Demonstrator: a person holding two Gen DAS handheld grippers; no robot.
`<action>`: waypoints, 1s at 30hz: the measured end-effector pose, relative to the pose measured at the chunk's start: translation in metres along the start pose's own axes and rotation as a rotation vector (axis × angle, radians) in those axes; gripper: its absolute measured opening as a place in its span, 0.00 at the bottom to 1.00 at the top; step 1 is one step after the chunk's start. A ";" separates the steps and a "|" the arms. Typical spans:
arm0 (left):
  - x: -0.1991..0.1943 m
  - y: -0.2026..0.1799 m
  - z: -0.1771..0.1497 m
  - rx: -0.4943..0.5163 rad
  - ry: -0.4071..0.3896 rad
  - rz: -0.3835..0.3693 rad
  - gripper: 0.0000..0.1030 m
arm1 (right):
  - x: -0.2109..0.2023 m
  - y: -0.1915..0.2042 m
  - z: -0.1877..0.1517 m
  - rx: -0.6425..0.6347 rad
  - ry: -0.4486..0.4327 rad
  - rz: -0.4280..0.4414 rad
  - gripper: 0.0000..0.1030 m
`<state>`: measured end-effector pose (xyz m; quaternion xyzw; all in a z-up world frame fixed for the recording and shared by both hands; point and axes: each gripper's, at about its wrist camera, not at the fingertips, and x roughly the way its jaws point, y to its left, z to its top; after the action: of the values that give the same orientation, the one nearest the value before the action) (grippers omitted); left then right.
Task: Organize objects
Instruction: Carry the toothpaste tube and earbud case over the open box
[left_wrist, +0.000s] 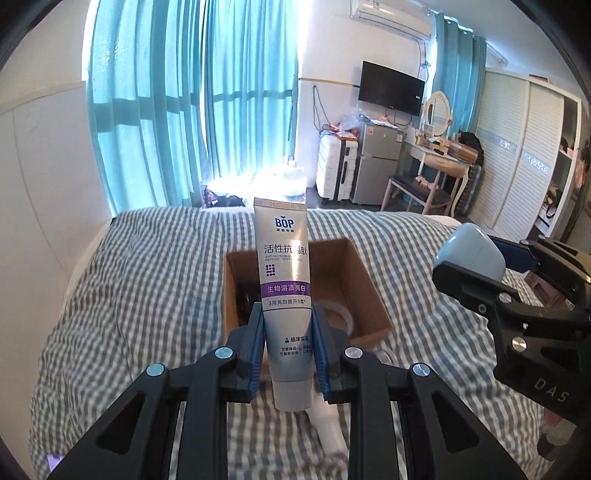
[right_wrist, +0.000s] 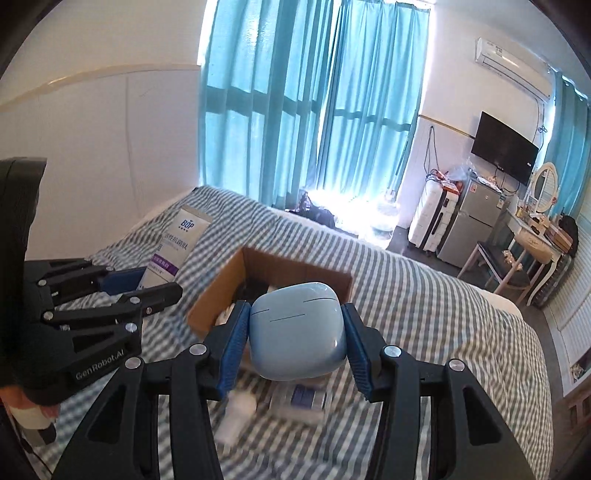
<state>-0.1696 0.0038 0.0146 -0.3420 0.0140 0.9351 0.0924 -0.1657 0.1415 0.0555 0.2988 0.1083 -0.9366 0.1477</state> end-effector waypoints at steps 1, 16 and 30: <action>0.006 0.002 0.007 0.003 -0.002 0.003 0.23 | 0.009 -0.003 0.007 0.007 0.000 0.001 0.48; 0.160 0.021 0.002 0.010 0.171 -0.025 0.23 | 0.196 -0.041 0.005 0.104 0.177 0.030 0.48; 0.198 0.020 -0.021 -0.003 0.226 -0.077 0.25 | 0.226 -0.051 -0.023 0.135 0.199 0.057 0.51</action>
<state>-0.3082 0.0149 -0.1289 -0.4458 0.0098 0.8862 0.1255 -0.3467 0.1477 -0.0908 0.4026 0.0505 -0.9029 0.1421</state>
